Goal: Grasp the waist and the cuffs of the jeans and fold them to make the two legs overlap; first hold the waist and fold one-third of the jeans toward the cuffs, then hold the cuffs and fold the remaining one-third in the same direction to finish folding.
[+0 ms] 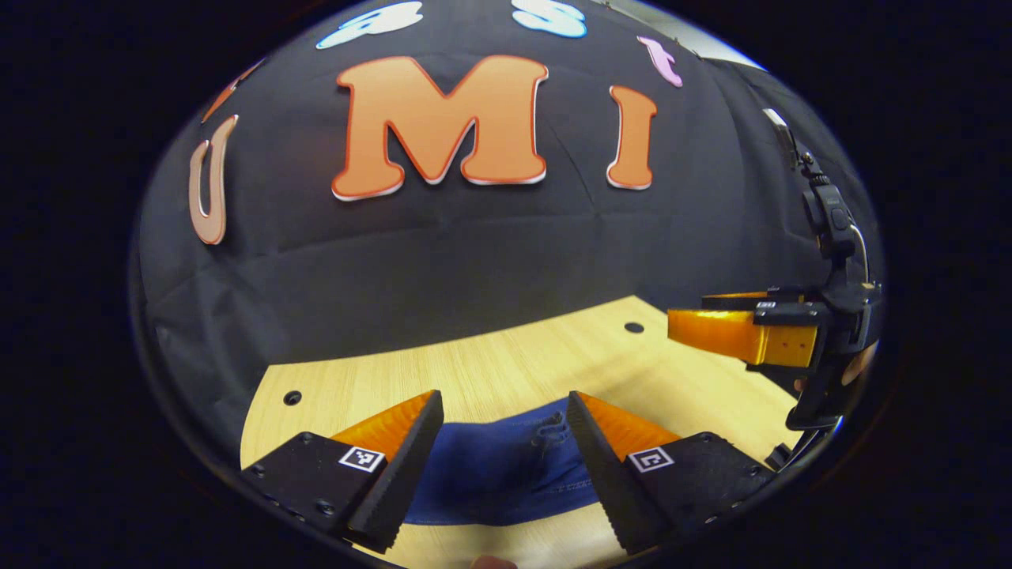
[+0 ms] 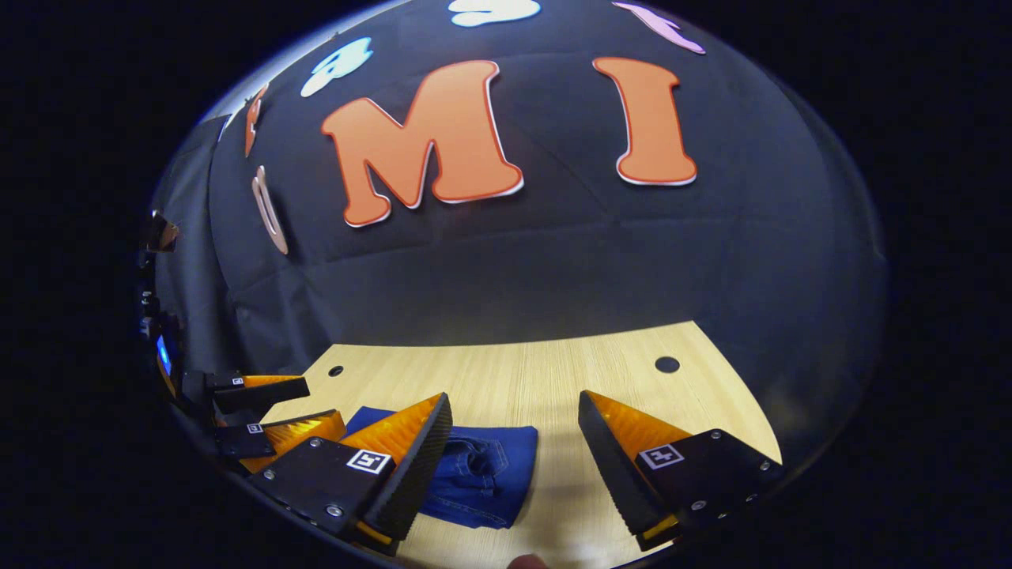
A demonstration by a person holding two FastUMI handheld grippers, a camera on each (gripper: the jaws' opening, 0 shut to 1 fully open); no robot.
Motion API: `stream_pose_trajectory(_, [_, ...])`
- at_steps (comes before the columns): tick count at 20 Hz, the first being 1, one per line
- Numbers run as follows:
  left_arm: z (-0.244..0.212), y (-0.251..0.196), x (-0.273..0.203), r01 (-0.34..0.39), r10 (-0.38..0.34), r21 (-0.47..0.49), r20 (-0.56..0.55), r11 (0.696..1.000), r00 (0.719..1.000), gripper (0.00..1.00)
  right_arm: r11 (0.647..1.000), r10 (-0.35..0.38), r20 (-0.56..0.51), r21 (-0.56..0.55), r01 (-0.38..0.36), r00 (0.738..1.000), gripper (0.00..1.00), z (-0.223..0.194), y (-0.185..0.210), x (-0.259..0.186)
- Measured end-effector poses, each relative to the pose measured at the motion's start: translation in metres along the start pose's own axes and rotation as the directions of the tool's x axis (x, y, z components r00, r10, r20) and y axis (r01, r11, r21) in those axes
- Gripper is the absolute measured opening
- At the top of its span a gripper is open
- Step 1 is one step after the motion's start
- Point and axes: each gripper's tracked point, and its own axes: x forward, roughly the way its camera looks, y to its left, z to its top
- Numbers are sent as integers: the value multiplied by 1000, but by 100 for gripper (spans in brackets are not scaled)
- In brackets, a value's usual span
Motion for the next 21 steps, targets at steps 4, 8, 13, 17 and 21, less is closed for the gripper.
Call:
stream_pose_trajectory(4, [45, 27, -30, -68, 75, -45, 155, 997, 985, 96, 996, -4, 121, -86, 14, 993, 98, 37, 15, -19])
stream_pose_trajectory(8, [71, 58, -64, -160, 166, -46, 283, 986, 945, 96, 990, 12, 212, -138, 18, 977, 98, 63, 36, -41])
stream_pose_trajectory(13, [84, 108, -112, -209, 238, -120, 355, 971, 904, 96, 983, 10, 266, -177, 39, 964, 97, 76, 59, -64])
stream_pose_trajectory(17, [72, 143, -155, -236, 280, -159, 391, 959, 877, 96, 984, -5, 286, -169, 56, 958, 97, 72, 80, -88])
stream_pose_trajectory(21, [46, 164, -193, -259, 302, -160, 400, 953, 865, 95, 978, -28, 282, -191, 85, 959, 97, 54, 101, -111])
